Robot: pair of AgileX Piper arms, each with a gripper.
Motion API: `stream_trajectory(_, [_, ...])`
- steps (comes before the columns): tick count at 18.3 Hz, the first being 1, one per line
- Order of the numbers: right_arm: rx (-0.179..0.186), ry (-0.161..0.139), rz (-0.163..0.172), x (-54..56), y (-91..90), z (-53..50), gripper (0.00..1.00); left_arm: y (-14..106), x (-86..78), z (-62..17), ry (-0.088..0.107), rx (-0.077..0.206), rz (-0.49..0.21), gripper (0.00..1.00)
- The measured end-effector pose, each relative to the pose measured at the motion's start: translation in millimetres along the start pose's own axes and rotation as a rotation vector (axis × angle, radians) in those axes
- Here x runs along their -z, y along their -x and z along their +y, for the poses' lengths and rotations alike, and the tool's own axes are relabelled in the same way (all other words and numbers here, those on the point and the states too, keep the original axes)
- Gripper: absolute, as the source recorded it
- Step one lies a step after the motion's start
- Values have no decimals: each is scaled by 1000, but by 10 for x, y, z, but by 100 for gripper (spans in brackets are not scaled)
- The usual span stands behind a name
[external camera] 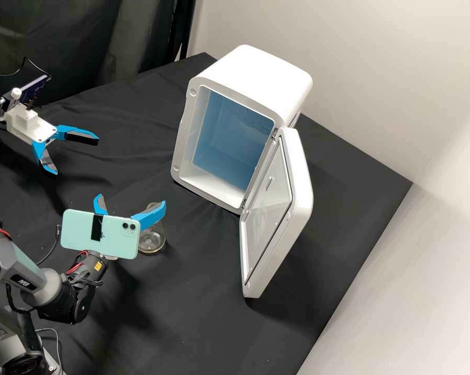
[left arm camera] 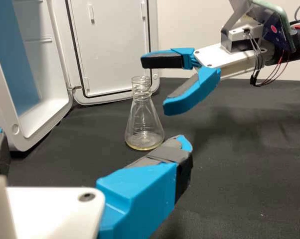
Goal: Place the flask in the incubator
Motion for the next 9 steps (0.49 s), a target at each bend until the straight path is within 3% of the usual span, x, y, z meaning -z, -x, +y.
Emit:
stream_trajectory(1, [14, -27, -6, -27, 10, -13, 100, 1, 3, 1, 0, 0, 2, 100])
stream_trajectory(3, [25, -152, -44, -119, 35, -33, 100, 5, 11, 2, 1, -2, 7, 100])
stream_trajectory(6, [-17, -323, -97, -204, 86, 6, 100, 6, 13, 2, 1, -2, 8, 100])
stream_trajectory(7, [-24, -354, -104, -216, 93, 11, 100, 9, 20, 3, 2, -3, 12, 100])
stream_trajectory(9, [-28, -374, -107, -221, 96, 13, 100, 11, 25, 4, 2, -4, 15, 100])
